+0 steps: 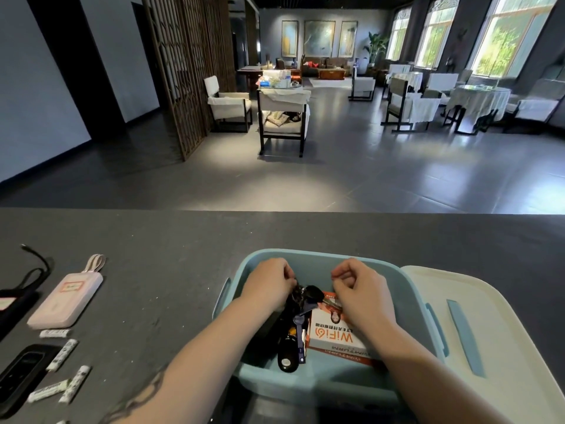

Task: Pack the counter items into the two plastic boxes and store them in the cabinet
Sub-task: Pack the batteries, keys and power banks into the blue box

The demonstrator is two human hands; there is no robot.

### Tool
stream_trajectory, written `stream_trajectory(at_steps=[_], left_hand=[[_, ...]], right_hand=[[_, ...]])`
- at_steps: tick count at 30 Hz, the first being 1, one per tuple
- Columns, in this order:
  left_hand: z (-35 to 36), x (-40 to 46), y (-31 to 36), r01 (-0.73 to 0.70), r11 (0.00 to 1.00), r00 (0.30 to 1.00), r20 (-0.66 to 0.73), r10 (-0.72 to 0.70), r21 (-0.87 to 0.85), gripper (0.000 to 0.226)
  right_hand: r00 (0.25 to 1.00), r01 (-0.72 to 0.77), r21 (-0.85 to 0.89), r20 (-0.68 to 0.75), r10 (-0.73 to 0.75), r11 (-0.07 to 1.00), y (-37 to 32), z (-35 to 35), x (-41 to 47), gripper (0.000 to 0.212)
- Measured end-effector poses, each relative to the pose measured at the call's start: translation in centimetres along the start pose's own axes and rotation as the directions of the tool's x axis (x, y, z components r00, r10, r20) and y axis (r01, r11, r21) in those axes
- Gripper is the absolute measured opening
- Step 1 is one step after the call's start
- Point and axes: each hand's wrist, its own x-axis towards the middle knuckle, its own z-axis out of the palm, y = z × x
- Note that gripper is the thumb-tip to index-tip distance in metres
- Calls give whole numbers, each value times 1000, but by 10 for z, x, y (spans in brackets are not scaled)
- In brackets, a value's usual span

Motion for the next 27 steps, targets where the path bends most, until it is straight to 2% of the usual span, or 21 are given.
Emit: stream_trajectory(at_steps=[3,7,10,12,18,22,27], left_hand=[[-15,-7,0,-44,996,988,-149,32,-77,3],[-40,-41,-13,-111,963,936,-352,18,-247,8],[-54,-79,-39,-100,940,882,-467,-68,-327,8],[-60,-102,-57,-91,935,839,-532,-114,-344,8],[-77,-159,-108,-1,929,773,-590,-234,-371,11],[-94,-198,-147,82,921,708,-627,-323,-382,7],[-112,-237,-198,237,890,642,-625,-445,-390,10]], right_hand=[[1000,3,-13,13,-3,1000,-1,0,0,19],[999,-27,6,-21,27,1000,-10,-12,-4,20],[994,58,52,-95,-53,997,-29,-21,-14,21],[987,137,103,-93,-128,985,-51,-16,-27,21],[942,239,238,180,-285,941,-112,46,-82,21],[896,268,299,272,-351,916,-135,89,-107,20],[833,308,252,395,-388,917,-157,142,-134,20]])
